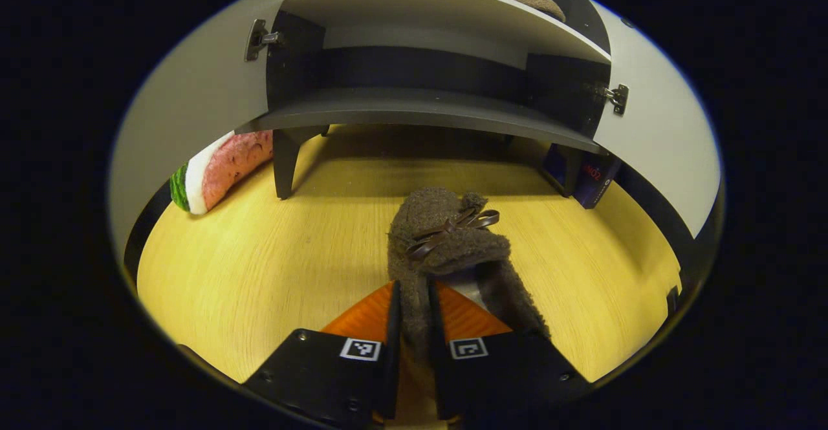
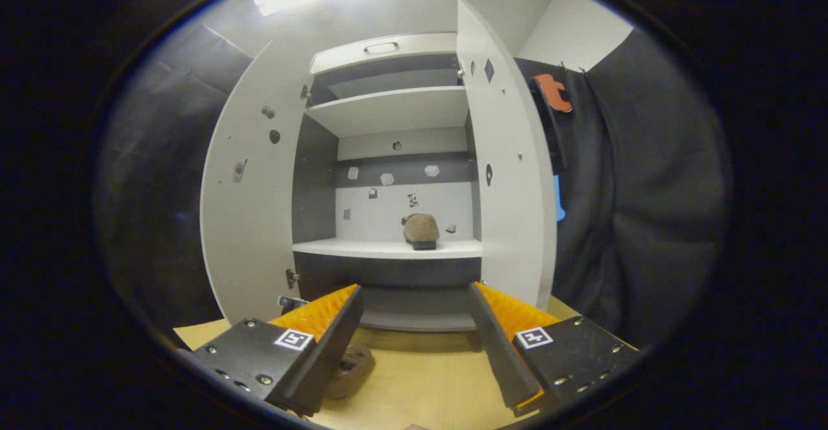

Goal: Grab one shoe with the right hand and put it into the shoe cabinet, grab the other shoe with the left hand and put it into the shoe cabinet; then close the right door with the right hand and the left door with the left hand.

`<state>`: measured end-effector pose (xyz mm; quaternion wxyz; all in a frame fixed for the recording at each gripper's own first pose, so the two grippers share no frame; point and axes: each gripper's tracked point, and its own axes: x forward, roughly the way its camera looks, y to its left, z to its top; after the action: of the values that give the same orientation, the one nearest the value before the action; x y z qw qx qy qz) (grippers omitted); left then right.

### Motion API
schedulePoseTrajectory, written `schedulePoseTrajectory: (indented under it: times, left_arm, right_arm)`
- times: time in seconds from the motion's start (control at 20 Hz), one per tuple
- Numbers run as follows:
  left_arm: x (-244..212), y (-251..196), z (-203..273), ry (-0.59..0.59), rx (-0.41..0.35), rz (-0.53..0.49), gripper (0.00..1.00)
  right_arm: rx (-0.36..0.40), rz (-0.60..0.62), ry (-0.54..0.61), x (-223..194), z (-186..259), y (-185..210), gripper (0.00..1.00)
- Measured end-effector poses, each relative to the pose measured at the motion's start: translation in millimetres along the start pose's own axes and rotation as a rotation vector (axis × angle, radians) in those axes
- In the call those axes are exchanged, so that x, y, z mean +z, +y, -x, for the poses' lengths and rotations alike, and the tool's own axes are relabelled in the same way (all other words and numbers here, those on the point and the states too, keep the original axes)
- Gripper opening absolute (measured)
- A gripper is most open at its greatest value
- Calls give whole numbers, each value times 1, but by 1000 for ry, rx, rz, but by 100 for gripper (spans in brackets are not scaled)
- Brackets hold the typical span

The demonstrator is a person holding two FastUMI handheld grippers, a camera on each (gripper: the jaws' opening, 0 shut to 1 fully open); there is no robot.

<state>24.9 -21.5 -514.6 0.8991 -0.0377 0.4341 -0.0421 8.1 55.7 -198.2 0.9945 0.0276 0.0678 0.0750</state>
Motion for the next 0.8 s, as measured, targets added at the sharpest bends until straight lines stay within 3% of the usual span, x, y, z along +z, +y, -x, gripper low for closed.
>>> schedulePoseTrajectory:
  times: [0.1,0.15,0.4,0.8]
  left_arm:
    - [-2,-1,2,1,-3,-4,5]
    - [-2,-1,6,-1,3,-1,3]
    - [20,-8,50,-97,15,10,1]
    - [116,-32,156,-386,51,-70,0]
  right_arm:
    - [-15,-5,-7,5,18,-7,98]
    - [-27,-6,-11,7,26,-13,98]
    - [-49,-47,-13,7,60,-31,99]
    - [36,-57,-22,-7,85,-24,100]
